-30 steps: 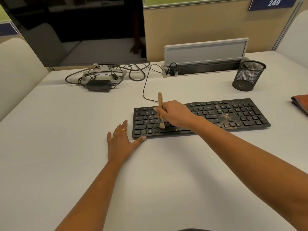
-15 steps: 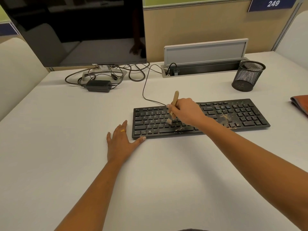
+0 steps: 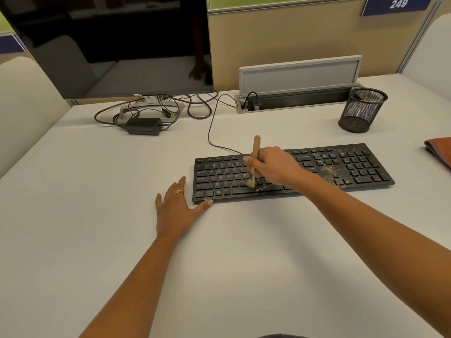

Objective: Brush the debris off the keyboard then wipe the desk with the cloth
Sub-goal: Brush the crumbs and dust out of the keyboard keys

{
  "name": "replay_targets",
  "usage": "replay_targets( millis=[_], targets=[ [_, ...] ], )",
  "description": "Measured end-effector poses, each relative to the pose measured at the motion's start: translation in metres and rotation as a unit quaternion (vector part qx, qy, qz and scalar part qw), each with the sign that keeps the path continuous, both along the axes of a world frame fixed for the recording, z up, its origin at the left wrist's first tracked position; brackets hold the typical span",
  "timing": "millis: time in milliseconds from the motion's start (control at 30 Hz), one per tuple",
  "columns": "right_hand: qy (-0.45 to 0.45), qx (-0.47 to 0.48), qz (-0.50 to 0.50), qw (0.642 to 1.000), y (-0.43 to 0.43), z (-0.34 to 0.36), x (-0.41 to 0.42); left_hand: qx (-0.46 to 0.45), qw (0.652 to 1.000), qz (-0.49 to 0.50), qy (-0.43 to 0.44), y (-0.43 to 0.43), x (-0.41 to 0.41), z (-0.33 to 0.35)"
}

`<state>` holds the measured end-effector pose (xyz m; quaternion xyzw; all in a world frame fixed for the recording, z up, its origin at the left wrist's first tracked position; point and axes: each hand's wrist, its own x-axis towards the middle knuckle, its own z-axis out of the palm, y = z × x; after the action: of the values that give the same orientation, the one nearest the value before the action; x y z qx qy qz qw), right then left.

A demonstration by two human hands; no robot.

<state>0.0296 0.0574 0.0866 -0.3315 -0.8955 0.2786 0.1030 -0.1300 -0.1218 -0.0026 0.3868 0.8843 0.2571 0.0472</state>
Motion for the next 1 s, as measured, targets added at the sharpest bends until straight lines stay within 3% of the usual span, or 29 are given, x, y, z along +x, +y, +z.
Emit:
replay_targets(
  millis=[167,367,467,600,667,800,1000],
  targets=[
    [0.021,-0.010,-0.011,1.000,0.002,-0.008,0.004,-0.003,1.000,0.000,-0.001,0.001,0.001,0.001],
    [0.070,-0.090,0.039,0.993,0.002,-0.004,0.012,0.000,1.000,0.002,0.001,0.000,0.000,0.000],
    [0.017,-0.066,0.072,0.995,0.004,-0.006,0.019,0.002,1.000,0.002,0.000,0.000,0.000,0.000],
    [-0.064,0.033,0.066,0.995,0.007,0.005,0.023,0.002,1.000,0.002,-0.002,0.001,0.000,0.000],
    [-0.055,0.063,0.047,0.995,0.008,0.009,0.022,0.000,1.000,0.002,-0.001,0.001,0.000,0.000],
    [0.027,0.024,-0.013,0.999,0.007,0.000,0.017,0.005,1.000,0.002,0.000,0.001,0.000,0.000],
    [0.006,0.019,-0.009,1.000,-0.001,-0.008,0.016,0.002,1.000,0.002,0.001,0.001,0.000,0.000]
  ],
)
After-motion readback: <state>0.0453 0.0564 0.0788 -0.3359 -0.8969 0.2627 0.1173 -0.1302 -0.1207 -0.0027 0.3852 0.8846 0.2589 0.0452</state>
